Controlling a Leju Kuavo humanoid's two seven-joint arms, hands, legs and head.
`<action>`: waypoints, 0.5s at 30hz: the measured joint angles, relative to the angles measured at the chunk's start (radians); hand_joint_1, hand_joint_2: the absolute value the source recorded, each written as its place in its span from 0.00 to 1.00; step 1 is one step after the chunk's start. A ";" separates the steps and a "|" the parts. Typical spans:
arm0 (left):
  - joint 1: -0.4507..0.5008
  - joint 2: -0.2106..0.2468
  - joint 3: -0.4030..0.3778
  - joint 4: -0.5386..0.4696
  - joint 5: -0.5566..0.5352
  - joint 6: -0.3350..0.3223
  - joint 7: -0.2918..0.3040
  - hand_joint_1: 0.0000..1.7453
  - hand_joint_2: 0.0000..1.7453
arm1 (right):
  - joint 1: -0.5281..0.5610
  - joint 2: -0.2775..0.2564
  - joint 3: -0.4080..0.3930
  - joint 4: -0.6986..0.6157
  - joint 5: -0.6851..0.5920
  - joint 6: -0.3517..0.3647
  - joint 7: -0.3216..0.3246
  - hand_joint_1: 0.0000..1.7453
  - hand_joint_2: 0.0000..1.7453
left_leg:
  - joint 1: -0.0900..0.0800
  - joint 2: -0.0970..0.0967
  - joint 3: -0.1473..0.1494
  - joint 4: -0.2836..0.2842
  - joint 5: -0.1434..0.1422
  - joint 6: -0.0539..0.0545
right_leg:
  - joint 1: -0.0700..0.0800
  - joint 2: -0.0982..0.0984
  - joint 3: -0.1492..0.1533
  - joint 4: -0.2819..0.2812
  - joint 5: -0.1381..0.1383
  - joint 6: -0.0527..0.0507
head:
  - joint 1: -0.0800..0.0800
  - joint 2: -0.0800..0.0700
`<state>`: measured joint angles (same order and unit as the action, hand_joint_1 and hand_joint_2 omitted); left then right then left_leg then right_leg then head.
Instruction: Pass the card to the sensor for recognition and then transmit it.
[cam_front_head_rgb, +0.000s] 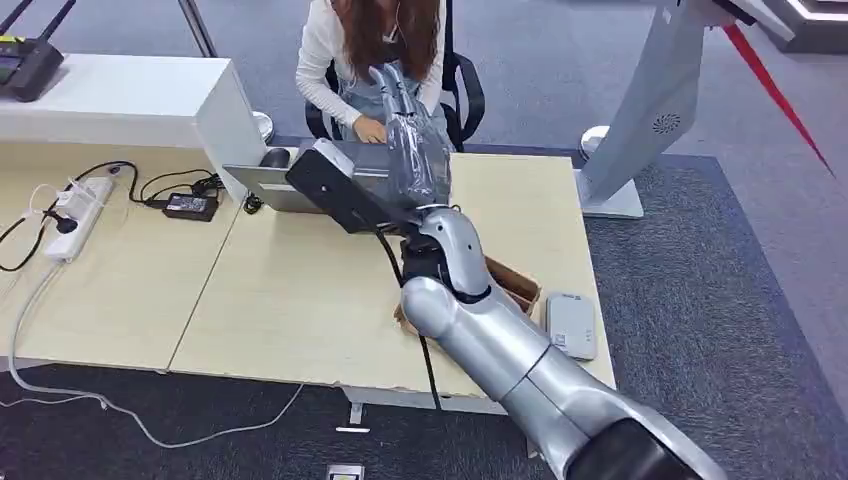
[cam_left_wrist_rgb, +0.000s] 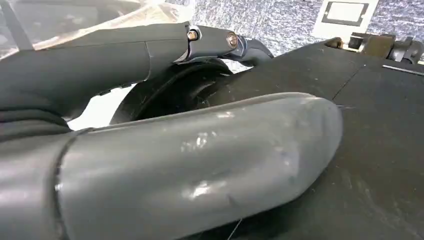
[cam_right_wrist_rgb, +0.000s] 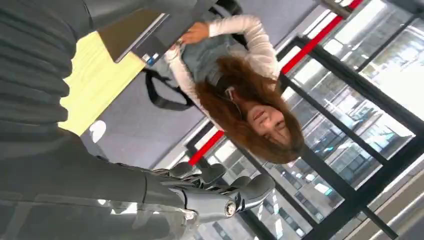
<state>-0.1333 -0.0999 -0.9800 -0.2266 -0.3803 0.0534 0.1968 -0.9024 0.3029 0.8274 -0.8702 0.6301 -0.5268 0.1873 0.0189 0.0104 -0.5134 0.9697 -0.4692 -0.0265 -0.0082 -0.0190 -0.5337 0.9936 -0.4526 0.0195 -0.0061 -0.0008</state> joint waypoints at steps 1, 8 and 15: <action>0.001 0.000 0.000 0.000 0.006 0.001 0.000 0.00 0.00 | 0.025 -0.010 -0.009 -0.031 -0.027 -0.005 -0.011 0.00 1.00 | 0.000 0.000 0.001 0.000 0.000 0.000 | 0.000 0.000 0.000 0.000 0.000 0.000 | 0.000 0.000; 0.002 0.000 0.003 0.000 0.043 0.009 0.012 0.00 0.00 | 0.268 -0.163 -0.086 -0.302 -0.144 -0.041 -0.032 0.00 1.00 | -0.001 0.000 0.001 0.000 -0.001 0.001 | 0.000 0.000 0.001 -0.001 -0.001 0.001 | 0.000 0.000; 0.004 0.000 0.009 -0.001 0.059 0.019 0.024 0.00 0.00 | 0.566 -0.291 -0.189 -0.517 -0.540 0.016 -0.210 0.00 1.00 | -0.001 0.001 0.001 0.000 -0.002 0.001 | -0.001 0.000 0.001 -0.002 -0.001 0.001 | 0.000 0.000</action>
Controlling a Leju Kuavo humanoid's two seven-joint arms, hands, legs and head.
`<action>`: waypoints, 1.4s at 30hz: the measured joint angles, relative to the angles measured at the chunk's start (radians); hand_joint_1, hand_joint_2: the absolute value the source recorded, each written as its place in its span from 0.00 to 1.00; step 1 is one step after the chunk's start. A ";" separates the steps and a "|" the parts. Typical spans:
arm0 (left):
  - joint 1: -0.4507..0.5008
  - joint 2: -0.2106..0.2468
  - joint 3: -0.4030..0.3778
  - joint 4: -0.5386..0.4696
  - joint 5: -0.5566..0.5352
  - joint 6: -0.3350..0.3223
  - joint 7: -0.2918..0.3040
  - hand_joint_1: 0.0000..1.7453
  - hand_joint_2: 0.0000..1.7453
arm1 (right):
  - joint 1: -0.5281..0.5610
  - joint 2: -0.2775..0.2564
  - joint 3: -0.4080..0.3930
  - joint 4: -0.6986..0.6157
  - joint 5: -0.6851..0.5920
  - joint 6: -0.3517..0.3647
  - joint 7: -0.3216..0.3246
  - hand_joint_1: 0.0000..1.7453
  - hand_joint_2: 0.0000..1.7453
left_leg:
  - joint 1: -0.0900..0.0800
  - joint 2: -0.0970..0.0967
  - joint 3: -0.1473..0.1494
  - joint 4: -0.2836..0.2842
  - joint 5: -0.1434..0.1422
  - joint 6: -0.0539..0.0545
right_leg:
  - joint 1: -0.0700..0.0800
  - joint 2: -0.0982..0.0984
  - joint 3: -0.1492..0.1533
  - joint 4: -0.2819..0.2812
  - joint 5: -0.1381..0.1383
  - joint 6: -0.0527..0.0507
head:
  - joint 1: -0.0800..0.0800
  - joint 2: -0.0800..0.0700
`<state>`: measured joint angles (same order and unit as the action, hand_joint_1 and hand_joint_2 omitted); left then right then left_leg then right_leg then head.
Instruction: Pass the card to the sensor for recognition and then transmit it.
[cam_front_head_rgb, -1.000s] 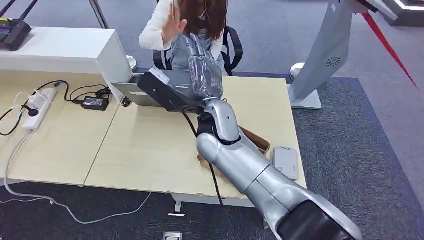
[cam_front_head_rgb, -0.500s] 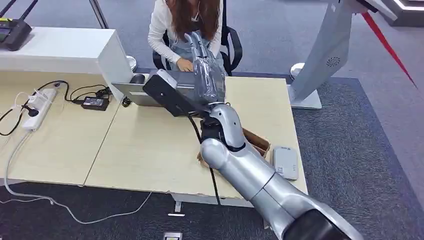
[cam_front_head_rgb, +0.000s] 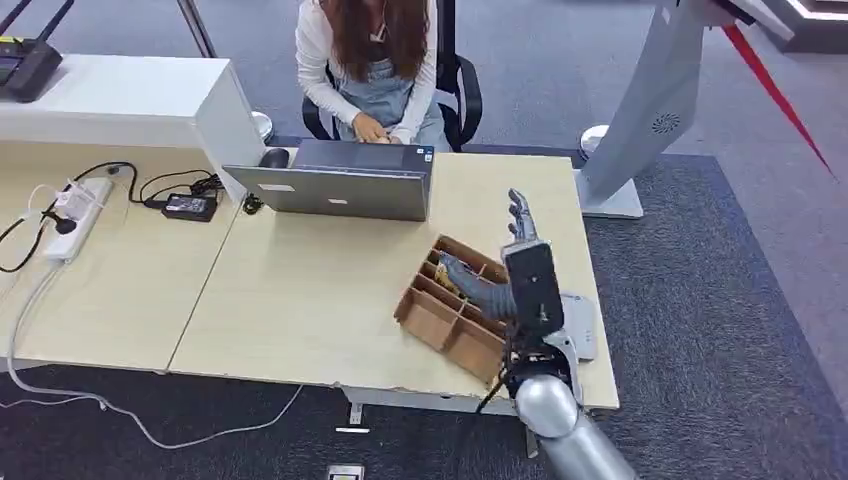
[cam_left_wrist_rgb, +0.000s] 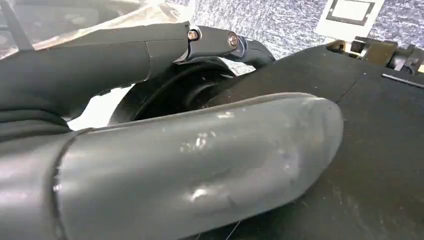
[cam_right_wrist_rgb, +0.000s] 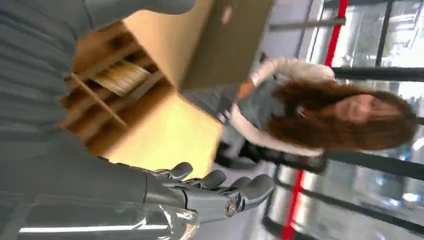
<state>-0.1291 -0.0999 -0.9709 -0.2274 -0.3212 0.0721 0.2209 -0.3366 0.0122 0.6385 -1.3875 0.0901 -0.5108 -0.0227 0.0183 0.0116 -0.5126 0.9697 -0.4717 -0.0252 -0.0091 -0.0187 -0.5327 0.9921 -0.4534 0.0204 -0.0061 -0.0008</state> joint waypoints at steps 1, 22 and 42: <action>0.000 0.000 0.000 0.000 0.000 0.000 0.004 0.00 0.00 | 0.032 -0.011 -0.012 -0.018 -0.072 0.002 -0.036 0.00 1.00 | 0.000 0.000 0.000 0.000 0.000 0.000 | 0.000 0.000 0.000 0.000 0.000 -0.001 | 0.000 0.000; 0.001 0.000 0.011 0.000 0.018 0.016 0.011 0.00 0.00 | 0.154 -0.069 -0.077 -0.233 -0.281 -0.017 -0.199 0.00 1.00 | 0.000 0.001 0.000 -0.001 0.000 0.000 | 0.000 0.001 0.000 0.000 0.000 -0.001 | 0.000 0.000; 0.002 0.000 0.018 0.000 0.019 0.015 0.014 0.00 0.00 | 0.158 -0.092 -0.087 -0.292 -0.136 -0.047 -0.152 0.00 1.00 | 0.000 0.000 0.000 -0.001 0.000 0.000 | 0.001 0.000 0.001 0.000 0.000 -0.001 | 0.000 0.000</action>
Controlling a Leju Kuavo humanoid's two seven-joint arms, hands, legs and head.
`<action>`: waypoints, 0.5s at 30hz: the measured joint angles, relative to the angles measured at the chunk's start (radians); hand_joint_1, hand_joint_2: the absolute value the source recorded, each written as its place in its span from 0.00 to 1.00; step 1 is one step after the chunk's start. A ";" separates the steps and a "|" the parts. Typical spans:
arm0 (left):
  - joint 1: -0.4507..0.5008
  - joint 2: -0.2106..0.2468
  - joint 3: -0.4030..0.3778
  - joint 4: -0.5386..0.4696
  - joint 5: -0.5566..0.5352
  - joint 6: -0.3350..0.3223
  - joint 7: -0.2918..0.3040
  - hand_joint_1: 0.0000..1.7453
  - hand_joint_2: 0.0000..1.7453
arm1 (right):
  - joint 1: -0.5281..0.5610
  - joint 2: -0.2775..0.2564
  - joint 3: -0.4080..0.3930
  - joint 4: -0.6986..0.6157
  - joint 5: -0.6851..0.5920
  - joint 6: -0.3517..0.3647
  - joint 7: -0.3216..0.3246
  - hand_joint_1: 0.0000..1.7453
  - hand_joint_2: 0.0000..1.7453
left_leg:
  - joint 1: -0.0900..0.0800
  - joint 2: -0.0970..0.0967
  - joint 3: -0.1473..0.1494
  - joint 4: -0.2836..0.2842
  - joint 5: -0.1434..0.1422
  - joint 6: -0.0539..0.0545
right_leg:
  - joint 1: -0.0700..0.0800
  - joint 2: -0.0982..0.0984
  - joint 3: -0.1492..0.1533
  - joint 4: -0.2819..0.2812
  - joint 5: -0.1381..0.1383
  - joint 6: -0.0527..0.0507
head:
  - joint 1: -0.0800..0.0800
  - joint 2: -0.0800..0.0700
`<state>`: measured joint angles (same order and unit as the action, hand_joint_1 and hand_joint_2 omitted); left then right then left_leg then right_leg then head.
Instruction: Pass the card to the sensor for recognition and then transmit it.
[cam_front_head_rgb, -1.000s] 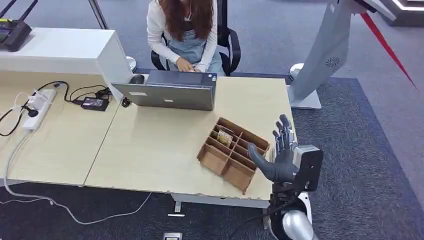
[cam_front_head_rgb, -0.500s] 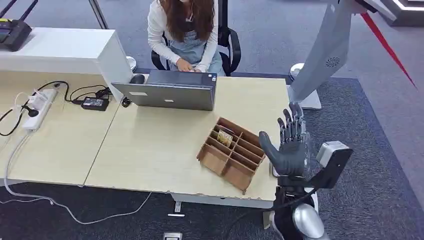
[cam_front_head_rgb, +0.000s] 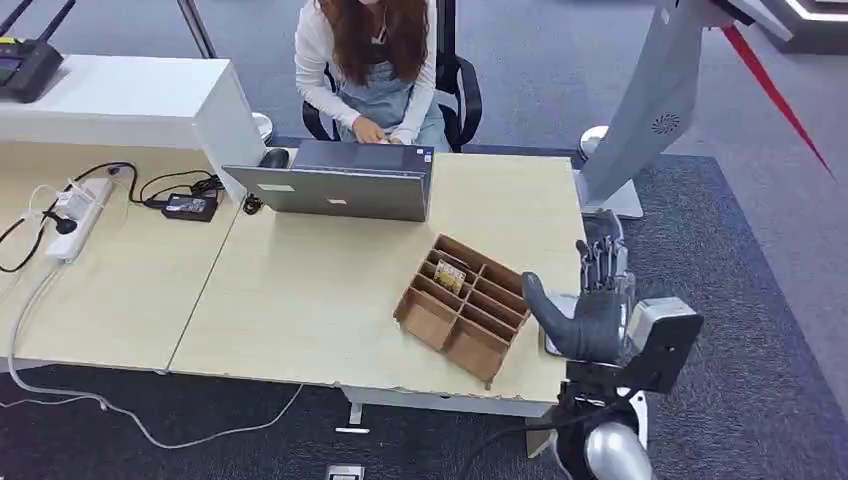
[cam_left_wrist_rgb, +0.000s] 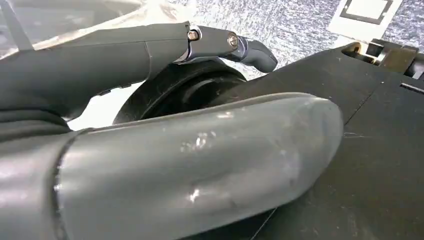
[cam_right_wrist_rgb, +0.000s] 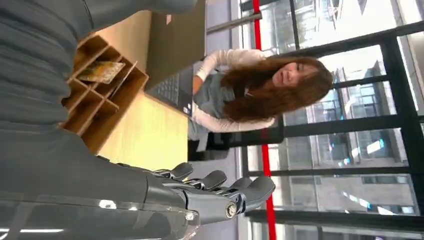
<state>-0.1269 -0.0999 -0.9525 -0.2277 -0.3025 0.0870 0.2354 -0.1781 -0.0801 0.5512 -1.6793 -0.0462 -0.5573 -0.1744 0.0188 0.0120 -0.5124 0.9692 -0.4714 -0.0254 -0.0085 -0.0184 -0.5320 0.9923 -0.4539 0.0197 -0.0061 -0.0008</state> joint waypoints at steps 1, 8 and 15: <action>0.000 0.000 0.000 0.000 0.002 0.000 0.000 0.00 0.00 | 0.002 -0.001 0.000 -0.006 0.021 -0.006 0.008 0.00 1.00 | 0.000 0.000 0.000 0.000 0.000 0.000 | 0.000 0.000 0.000 0.000 0.000 0.000 | 0.000 0.000; 0.000 0.000 0.000 0.000 0.005 -0.001 0.000 0.00 0.00 | 0.016 -0.002 0.002 -0.031 0.145 -0.028 0.041 0.00 1.00 | 0.000 0.000 0.000 0.000 0.000 0.000 | 0.000 0.000 0.000 0.000 0.000 0.000 | 0.000 0.000; 0.000 0.000 0.000 0.000 -0.001 -0.003 0.000 0.00 0.00 | 0.016 -0.002 0.003 -0.037 0.156 -0.004 0.066 0.00 1.00 | 0.000 0.000 0.000 0.000 0.000 0.000 | 0.000 0.000 0.000 0.000 0.000 0.000 | 0.000 0.000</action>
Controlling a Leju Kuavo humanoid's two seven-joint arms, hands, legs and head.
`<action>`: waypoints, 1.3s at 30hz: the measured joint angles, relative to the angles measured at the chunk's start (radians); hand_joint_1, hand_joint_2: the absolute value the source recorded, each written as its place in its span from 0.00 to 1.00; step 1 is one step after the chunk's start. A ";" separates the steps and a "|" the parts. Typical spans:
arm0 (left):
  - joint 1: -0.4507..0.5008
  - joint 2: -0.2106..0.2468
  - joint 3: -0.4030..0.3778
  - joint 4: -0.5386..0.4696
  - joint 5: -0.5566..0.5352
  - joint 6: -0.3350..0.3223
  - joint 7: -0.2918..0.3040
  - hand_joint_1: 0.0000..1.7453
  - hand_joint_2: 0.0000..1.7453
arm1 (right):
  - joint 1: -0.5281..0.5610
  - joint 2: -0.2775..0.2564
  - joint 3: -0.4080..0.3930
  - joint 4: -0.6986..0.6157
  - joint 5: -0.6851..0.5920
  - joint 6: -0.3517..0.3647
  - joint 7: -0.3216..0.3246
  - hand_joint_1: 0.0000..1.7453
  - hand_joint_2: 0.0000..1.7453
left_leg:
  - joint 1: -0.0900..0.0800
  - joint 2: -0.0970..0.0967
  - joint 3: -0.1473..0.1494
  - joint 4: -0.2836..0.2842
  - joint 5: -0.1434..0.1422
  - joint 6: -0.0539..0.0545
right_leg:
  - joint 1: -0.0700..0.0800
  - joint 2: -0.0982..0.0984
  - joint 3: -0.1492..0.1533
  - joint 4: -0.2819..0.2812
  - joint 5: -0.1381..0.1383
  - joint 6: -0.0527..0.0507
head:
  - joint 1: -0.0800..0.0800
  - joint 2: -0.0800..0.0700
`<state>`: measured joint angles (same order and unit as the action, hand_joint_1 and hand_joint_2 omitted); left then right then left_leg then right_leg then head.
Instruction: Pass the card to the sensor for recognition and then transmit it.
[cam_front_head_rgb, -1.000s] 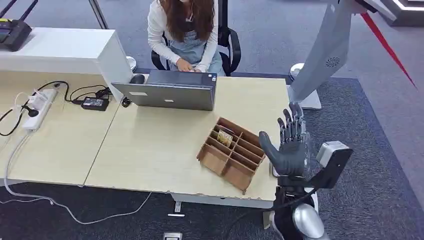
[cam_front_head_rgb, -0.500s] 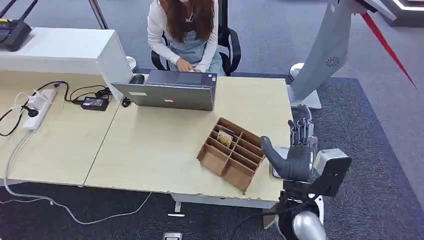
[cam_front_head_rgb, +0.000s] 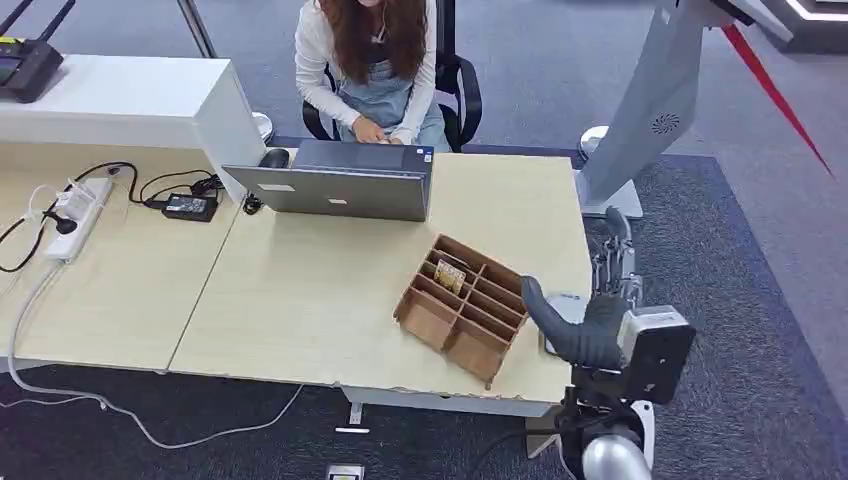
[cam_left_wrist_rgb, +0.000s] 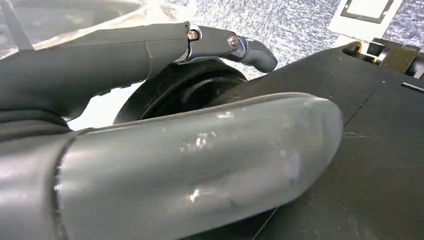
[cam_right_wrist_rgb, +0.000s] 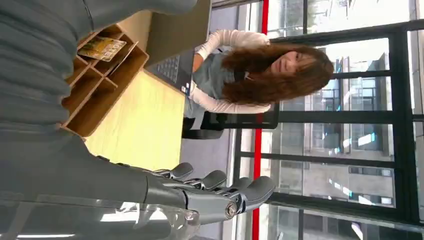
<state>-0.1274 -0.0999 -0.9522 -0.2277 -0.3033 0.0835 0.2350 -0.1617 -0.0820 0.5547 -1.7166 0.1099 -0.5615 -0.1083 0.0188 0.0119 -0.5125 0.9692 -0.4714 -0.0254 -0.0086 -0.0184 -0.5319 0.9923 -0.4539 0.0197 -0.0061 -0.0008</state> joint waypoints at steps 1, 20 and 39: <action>0.000 0.000 0.000 0.000 0.000 0.000 0.000 0.00 0.00 | 0.000 0.000 0.001 0.000 0.005 0.002 0.002 0.00 1.00 | 0.000 0.000 0.000 0.000 0.000 0.000 | 0.000 0.000 0.000 0.000 0.000 0.000 | 0.000 0.000; 0.000 0.000 0.000 0.000 0.008 0.003 0.000 0.00 0.00 | -0.001 0.003 0.045 0.010 0.188 -0.009 0.046 0.00 1.00 | 0.000 0.000 0.000 0.000 0.000 0.000 | 0.000 0.000 0.000 0.000 0.000 0.000 | 0.000 0.000; 0.000 0.001 0.003 0.000 0.020 0.005 -0.011 0.00 0.00 | -0.014 0.003 0.068 0.026 0.235 0.023 0.076 0.00 1.00 | 0.000 0.000 0.000 0.000 0.000 0.000 | 0.000 0.000 0.000 0.000 0.000 0.000 | 0.000 0.000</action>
<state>-0.1273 -0.0988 -0.9491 -0.2277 -0.2834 0.0885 0.2243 -0.1756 -0.0793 0.6226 -1.6911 0.3453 -0.5382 -0.0328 0.0188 0.0117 -0.5126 0.9690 -0.4713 -0.0254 -0.0085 -0.0185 -0.5317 0.9923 -0.4539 0.0197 -0.0061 -0.0008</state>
